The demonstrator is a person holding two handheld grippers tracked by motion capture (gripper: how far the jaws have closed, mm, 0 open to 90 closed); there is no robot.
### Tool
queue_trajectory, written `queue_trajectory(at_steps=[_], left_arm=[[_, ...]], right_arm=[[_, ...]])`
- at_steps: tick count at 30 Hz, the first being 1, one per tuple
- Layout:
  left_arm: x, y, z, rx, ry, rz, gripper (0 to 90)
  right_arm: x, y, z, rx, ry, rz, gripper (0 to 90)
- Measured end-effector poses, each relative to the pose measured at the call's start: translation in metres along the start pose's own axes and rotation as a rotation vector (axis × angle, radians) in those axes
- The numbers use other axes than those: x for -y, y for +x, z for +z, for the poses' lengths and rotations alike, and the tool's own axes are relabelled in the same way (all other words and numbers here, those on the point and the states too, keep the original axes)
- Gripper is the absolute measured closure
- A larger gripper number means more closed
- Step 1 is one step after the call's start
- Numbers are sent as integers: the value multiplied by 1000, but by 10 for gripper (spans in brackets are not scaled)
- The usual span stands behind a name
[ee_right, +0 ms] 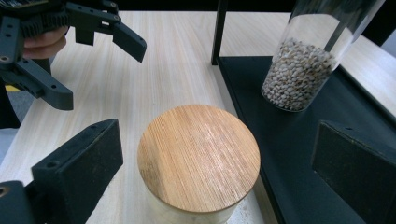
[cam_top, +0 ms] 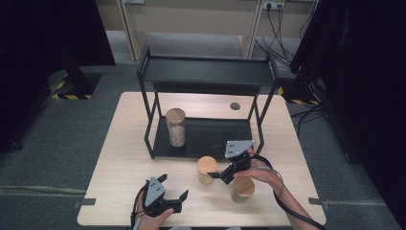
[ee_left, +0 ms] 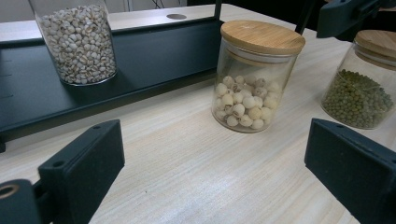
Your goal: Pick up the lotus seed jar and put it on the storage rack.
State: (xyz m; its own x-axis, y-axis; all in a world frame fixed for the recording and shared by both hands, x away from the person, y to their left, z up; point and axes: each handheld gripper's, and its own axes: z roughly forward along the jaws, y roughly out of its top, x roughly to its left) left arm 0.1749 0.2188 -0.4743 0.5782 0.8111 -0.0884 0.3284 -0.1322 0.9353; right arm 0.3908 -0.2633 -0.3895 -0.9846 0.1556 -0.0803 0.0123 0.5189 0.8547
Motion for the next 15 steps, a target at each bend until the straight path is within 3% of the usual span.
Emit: queue_trajectory(at_steps=[15], left_arm=[[0, 1, -1, -2, -3, -3, 44]], right_arm=[[-4, -13, 23, -68, 72, -38, 48]])
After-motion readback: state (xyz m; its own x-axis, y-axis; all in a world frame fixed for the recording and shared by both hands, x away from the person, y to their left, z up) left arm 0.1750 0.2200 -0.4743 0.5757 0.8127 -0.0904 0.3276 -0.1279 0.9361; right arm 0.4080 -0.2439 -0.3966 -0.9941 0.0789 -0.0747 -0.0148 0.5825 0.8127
